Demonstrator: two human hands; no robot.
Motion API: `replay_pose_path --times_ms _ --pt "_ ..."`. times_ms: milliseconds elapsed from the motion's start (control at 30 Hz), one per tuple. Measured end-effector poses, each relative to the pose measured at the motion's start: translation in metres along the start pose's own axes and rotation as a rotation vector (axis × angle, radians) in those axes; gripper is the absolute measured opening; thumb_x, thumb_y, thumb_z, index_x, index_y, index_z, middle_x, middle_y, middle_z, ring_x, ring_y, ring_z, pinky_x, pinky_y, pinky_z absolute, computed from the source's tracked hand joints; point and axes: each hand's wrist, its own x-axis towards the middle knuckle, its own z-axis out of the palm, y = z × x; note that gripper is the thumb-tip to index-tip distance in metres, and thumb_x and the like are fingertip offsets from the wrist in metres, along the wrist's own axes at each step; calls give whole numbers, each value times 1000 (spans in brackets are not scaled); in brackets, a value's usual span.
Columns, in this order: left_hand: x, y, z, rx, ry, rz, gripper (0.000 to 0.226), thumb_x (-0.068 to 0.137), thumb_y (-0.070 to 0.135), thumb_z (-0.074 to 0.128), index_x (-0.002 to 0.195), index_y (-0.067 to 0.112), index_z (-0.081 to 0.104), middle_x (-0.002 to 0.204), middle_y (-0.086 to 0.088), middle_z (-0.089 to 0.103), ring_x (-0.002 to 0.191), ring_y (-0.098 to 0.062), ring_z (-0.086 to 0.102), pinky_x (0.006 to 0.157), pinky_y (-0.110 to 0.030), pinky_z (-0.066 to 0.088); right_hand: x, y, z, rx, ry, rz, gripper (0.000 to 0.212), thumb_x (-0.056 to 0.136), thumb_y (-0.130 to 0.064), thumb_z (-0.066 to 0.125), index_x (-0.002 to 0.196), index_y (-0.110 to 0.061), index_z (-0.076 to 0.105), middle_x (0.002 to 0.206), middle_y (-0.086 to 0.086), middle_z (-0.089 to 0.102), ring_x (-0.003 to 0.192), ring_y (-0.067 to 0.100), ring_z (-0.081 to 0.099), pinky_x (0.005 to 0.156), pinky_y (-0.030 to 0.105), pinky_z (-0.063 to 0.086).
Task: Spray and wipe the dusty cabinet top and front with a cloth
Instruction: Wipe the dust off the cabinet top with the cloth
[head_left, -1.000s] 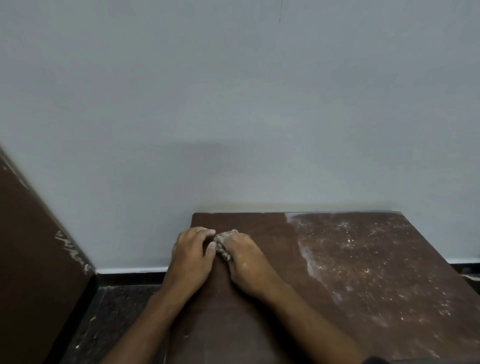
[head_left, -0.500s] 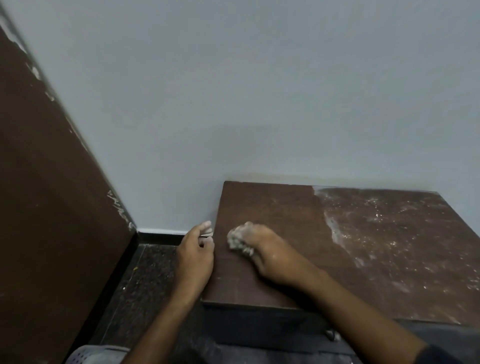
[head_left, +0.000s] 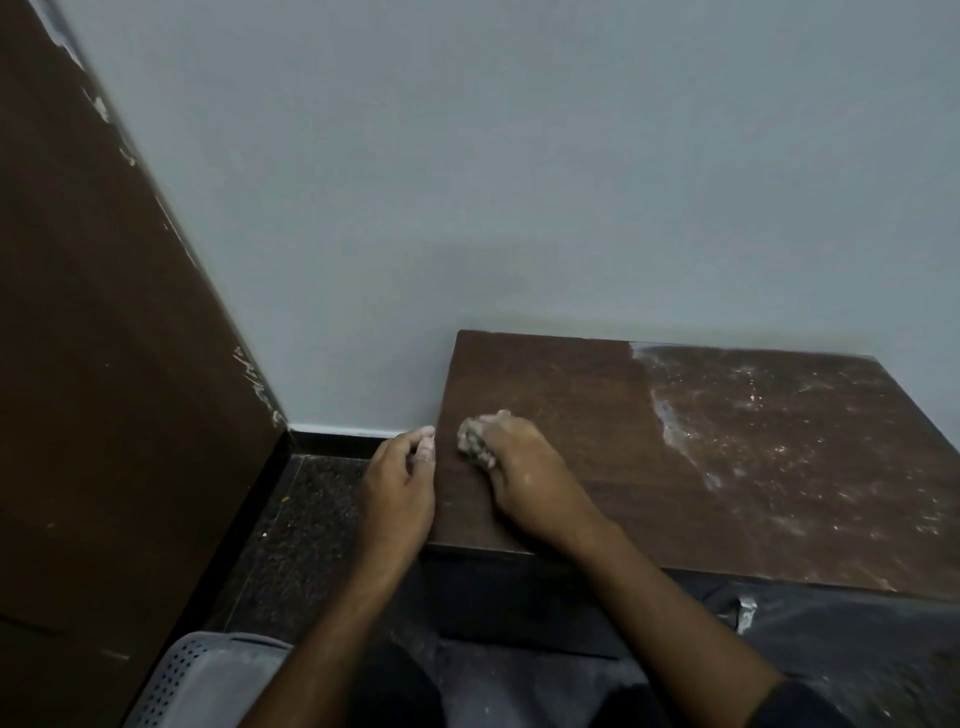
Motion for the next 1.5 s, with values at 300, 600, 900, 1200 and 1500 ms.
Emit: replay_pose_path --times_ms 300,600,900,1200,1500 --pt "-17 9 16 214 -108 321 24 87 8 64 108 19 70 112 8 63 109 -11 52 96 -20 36 -61 -12 -20 6 -33 -13 45 89 -5 55 133 -13 61 133 3 62 125 17 53 121 27 29" --pt "-46 43 75 221 -345 478 17 76 31 53 86 21 61 101 8 62 97 -16 54 88 -37 46 -104 11 -52 -43 160 174 32 97 -7 54 126 -15 63 120 0 65 113 17 57 109 30 40" --pt "-58 62 106 228 -484 593 21 86 26 59 106 30 62 108 22 54 106 -1 47 94 -27 44 -135 73 -104 -170 206 402 41 96 -6 55 135 -17 60 133 -1 62 126 16 52 116 31 37" --pt "-63 81 131 256 -532 642 23 88 26 59 111 27 62 109 20 55 105 -1 47 93 -26 44 -165 88 -115 -173 264 438 40 97 -14 50 136 -18 60 132 -3 62 127 15 51 115 28 36" --pt "-50 89 144 280 -490 630 25 88 23 59 112 25 62 111 17 57 105 -4 48 94 -29 46 -171 79 -115 -129 168 331 42 95 -10 55 137 -20 60 136 -4 61 130 12 51 119 26 31"
